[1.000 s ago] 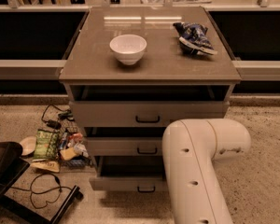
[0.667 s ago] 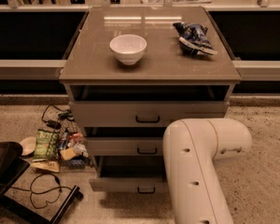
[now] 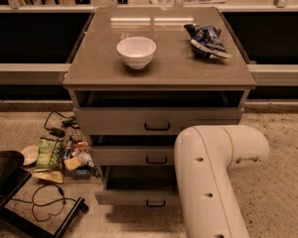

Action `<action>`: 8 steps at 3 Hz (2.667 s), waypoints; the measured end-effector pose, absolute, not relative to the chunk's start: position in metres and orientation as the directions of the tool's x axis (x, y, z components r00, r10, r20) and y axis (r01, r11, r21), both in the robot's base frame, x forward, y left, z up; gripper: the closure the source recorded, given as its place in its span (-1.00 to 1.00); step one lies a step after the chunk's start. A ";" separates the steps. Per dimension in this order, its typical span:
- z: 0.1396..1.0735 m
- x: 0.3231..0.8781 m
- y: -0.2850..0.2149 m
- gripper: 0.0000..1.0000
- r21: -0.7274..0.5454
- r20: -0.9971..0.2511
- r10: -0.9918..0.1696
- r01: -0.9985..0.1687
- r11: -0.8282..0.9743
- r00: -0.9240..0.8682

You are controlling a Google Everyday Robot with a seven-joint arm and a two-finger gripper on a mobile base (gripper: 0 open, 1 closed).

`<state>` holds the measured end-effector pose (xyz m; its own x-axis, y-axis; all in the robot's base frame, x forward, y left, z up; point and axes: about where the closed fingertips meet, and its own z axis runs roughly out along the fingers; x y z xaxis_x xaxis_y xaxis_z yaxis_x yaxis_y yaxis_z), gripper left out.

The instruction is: Open bottom drawer

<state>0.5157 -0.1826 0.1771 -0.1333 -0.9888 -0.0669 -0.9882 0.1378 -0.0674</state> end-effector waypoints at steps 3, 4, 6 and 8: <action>0.188 0.516 -0.183 1.00 -0.067 -0.067 -0.989 -0.988 0.138 -0.133; 0.189 0.512 -0.183 1.00 -0.064 -0.069 -0.989 -0.988 0.139 -0.135; 0.196 0.486 -0.189 1.00 -0.039 -0.079 -0.987 -0.988 0.147 -0.143; 0.201 0.451 -0.195 1.00 0.001 -0.094 -0.983 -0.987 0.160 -0.160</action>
Offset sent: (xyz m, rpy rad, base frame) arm -0.2270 -0.0468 0.1131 0.0503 0.0871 -0.0936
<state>0.4514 -0.1947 0.2012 -0.1597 -0.9826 -0.0945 -0.9871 0.1603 0.0011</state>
